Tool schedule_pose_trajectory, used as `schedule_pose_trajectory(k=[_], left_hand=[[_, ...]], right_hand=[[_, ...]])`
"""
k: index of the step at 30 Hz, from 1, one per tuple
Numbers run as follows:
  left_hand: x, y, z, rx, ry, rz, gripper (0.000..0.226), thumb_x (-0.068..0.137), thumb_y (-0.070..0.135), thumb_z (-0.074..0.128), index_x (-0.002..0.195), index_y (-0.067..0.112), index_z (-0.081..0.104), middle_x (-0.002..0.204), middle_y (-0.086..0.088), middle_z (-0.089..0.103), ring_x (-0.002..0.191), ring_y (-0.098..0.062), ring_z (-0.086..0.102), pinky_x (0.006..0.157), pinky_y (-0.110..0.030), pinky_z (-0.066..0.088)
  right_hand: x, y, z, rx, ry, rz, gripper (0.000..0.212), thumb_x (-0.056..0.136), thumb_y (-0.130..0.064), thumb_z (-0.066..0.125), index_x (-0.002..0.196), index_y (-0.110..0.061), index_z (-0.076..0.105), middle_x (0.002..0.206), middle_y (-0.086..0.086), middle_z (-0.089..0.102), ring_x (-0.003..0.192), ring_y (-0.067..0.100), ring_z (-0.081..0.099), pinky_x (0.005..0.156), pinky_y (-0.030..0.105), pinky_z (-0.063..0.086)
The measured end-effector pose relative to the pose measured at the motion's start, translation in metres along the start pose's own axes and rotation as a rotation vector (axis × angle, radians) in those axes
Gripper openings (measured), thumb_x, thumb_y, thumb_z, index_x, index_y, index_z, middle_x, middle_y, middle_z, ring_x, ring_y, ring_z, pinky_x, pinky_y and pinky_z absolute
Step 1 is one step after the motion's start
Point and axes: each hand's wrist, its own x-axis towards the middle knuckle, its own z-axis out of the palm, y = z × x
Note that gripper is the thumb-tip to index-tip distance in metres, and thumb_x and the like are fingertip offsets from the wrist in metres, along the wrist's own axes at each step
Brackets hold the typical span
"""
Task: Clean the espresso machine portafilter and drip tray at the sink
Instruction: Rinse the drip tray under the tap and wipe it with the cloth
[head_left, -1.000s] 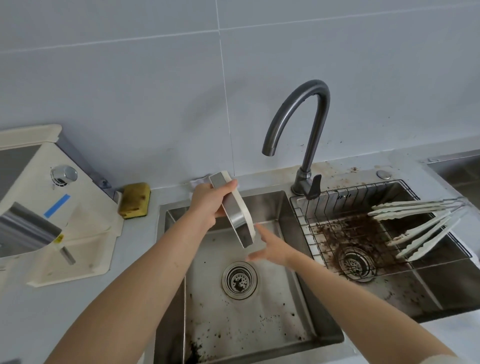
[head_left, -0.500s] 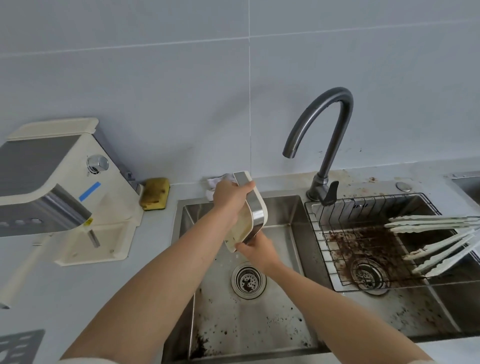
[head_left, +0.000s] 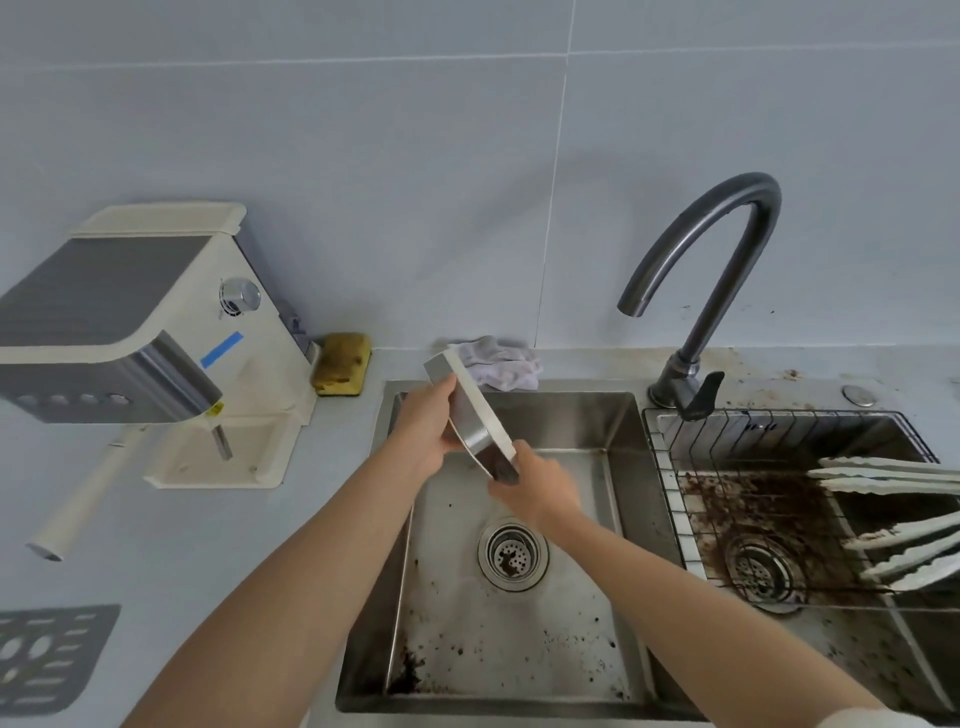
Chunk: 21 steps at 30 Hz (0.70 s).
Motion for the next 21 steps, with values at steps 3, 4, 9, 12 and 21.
schedule_pose_trajectory(k=[3, 4, 9, 12, 21], left_hand=[[0.008, -0.006, -0.015, -0.127, 0.017, -0.069, 0.015, 0.093, 0.024, 0.051, 0.101, 0.011, 0.054, 0.096, -0.007, 0.06, 0.094, -0.024, 0.058, 0.068, -0.04, 0.052], [0.011, -0.008, -0.019, -0.161, 0.021, -0.087, 0.022, 0.093, 0.025, 0.051, 0.11, 0.01, 0.053, 0.102, -0.009, 0.06, 0.101, -0.026, 0.057, 0.076, -0.042, 0.052], [0.024, -0.023, -0.038, -0.306, 0.023, -0.121, 0.027, 0.095, 0.029, 0.047, 0.113, 0.01, 0.055, 0.106, -0.01, 0.064, 0.101, -0.028, 0.06, 0.086, -0.045, 0.051], [0.031, -0.032, -0.047, -0.376, 0.025, -0.123, 0.031, 0.096, 0.033, 0.044, 0.112, 0.011, 0.058, 0.102, -0.009, 0.067, 0.096, -0.028, 0.063, 0.083, -0.044, 0.051], [0.062, -0.056, -0.086, -0.513, -0.051, -0.148, 0.035, 0.098, 0.038, 0.034, 0.111, 0.021, 0.062, 0.117, -0.009, 0.064, 0.11, -0.031, 0.058, 0.099, -0.052, 0.042]], right_hand=[[0.005, -0.002, 0.001, -0.153, 0.035, -0.069, 0.039, 0.081, -0.037, 0.054, 0.114, -0.019, 0.042, 0.101, 0.007, 0.064, 0.09, 0.031, 0.06, 0.064, 0.03, 0.042], [0.006, -0.003, 0.001, -0.2, 0.045, -0.096, 0.038, 0.082, -0.037, 0.053, 0.113, -0.019, 0.042, 0.101, 0.006, 0.064, 0.089, 0.03, 0.06, 0.062, 0.03, 0.041], [0.011, -0.007, 0.006, -0.407, 0.099, -0.203, 0.031, 0.089, -0.04, 0.046, 0.11, -0.017, 0.044, 0.098, 0.007, 0.064, 0.087, 0.03, 0.061, 0.062, 0.03, 0.037], [0.016, -0.008, 0.009, -0.514, 0.109, -0.261, 0.032, 0.092, -0.039, 0.042, 0.112, -0.015, 0.044, 0.099, 0.008, 0.064, 0.089, 0.03, 0.061, 0.065, 0.03, 0.033], [0.035, -0.014, -0.005, -0.525, 0.081, -0.353, 0.05, 0.085, -0.056, 0.047, 0.117, -0.018, 0.049, 0.103, 0.003, 0.065, 0.092, 0.027, 0.061, 0.081, 0.034, 0.037]])
